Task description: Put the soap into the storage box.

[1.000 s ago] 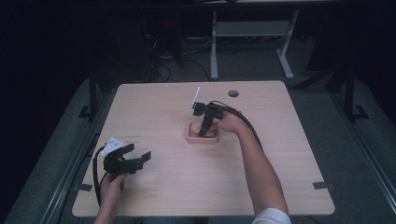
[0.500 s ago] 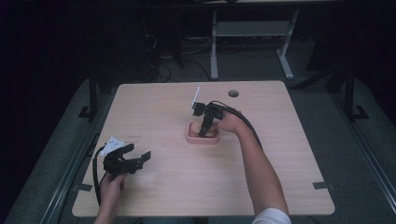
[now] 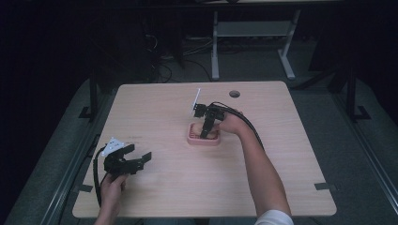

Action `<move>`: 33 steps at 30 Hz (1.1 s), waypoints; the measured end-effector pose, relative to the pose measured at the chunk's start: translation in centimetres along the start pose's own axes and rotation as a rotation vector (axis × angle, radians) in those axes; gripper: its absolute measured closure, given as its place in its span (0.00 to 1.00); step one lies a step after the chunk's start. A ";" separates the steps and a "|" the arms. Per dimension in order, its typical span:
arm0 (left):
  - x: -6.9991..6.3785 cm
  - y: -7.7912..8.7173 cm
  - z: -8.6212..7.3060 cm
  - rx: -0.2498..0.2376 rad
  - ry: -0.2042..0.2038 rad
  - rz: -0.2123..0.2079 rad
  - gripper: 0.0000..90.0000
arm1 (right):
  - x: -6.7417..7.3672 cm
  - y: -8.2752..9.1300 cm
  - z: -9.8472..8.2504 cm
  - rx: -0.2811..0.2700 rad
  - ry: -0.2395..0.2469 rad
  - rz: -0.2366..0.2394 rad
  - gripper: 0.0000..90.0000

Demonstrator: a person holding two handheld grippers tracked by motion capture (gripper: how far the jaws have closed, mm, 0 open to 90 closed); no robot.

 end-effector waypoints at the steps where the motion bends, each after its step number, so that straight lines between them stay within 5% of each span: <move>1: 0.0 0.0 0.0 0.000 0.000 0.000 0.16 | 0.0 0.1 0.1 -0.012 0.001 0.005 0.35; 33: -0.2 -0.1 -0.1 0.011 -0.008 0.001 0.16 | 0.7 2.9 -2.5 -0.119 -0.064 -0.006 0.29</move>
Point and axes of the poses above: each handheld gripper's, and its own axes: y roughly backward along the jaws, z roughly out of its top, x roughly to its left, the point moved 8 cm from there along -y, roughly forward along the jaws, and after that the axes turned 6 degrees about y, right-handed, at the moved point
